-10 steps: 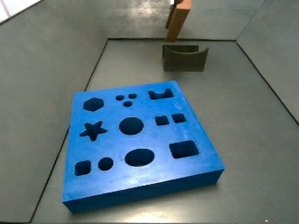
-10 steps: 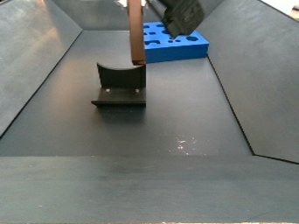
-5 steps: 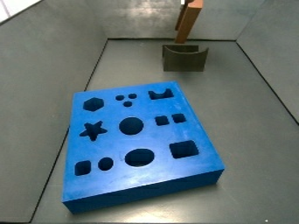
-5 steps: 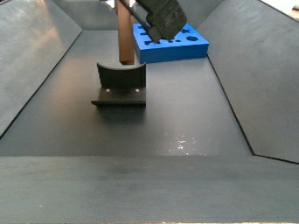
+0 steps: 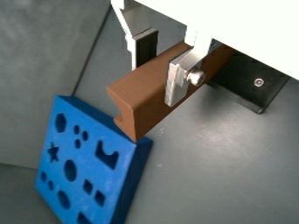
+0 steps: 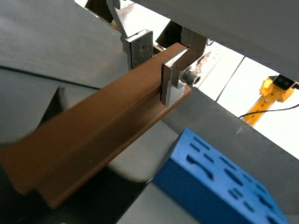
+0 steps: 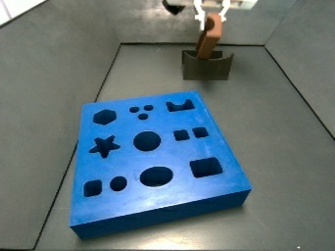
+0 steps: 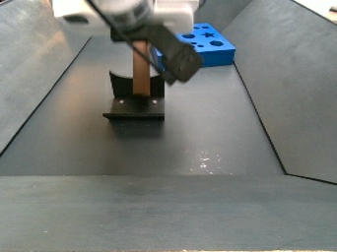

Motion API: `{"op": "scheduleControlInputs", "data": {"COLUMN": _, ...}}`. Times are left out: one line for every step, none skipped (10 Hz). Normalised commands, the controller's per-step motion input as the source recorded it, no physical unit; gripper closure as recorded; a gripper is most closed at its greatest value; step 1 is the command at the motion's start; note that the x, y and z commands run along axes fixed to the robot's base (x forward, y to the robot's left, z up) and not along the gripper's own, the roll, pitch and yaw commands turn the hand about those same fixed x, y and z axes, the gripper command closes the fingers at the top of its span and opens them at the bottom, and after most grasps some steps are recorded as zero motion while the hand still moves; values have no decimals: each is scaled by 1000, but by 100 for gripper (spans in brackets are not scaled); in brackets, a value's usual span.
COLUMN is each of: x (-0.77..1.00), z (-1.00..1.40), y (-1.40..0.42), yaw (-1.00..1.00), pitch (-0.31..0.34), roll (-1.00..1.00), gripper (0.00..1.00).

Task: Pick up the arch object. Move up. Place the arch object on the fixture. Regrasp the arch object. Rotate the arch object. Move to above the board. Insert the arch object.
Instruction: Place the arch object on the fixture, then regrasp the arch object.

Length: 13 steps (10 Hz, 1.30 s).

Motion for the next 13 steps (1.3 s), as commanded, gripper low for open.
{"op": "scheduleControlInputs", "data": {"x": 94, "z": -749, "y": 43, "yaw": -21, "pitch": -62, "roll": -79, "gripper": 100}}
{"op": "scheduleControlInputs", "data": {"x": 83, "z": -669, "y": 30, "yaw": -16, "pitch": -64, "roll": -80, "gripper": 100}}
{"op": "scheduleControlInputs", "data": {"x": 69, "z": -506, "y": 7, "yaw": -1, "pitch": -66, "roll": -78, "gripper": 100}}
{"op": "scheduleControlInputs", "data": {"x": 66, "z": -460, "y": 3, "yaw": 1, "pitch": -66, "roll": -76, "gripper": 100}}
{"op": "scheduleControlInputs", "data": {"x": 63, "z": -407, "y": 1, "yaw": 9, "pitch": -64, "roll": -69, "gripper": 100}}
{"op": "scheduleControlInputs", "data": {"x": 62, "z": -391, "y": 1, "yaw": 12, "pitch": -61, "roll": -67, "gripper": 100}}
{"op": "scheduleControlInputs", "data": {"x": 61, "z": -377, "y": -2, "yaw": 12, "pitch": -57, "roll": -70, "gripper": 100}}
{"op": "scheduleControlInputs", "data": {"x": 60, "z": -371, "y": -3, "yaw": 11, "pitch": -56, "roll": -70, "gripper": 100}}
{"op": "scheduleControlInputs", "data": {"x": 59, "z": -365, "y": -2, "yaw": 9, "pitch": -54, "roll": -68, "gripper": 100}}
{"op": "scheduleControlInputs", "data": {"x": 0, "z": 0, "y": 0, "yaw": 0, "pitch": 0, "roll": 0, "gripper": 0}}
{"op": "scheduleControlInputs", "data": {"x": 0, "z": 1000, "y": 0, "yaw": -68, "pitch": -30, "roll": -42, "gripper": 0}}
{"op": "scheduleControlInputs", "data": {"x": -6, "z": 1000, "y": 4, "yaw": -58, "pitch": -26, "roll": -35, "gripper": 0}}
{"op": "scheduleControlInputs", "data": {"x": -19, "z": 1000, "y": 9, "yaw": -33, "pitch": -17, "roll": -18, "gripper": 0}}
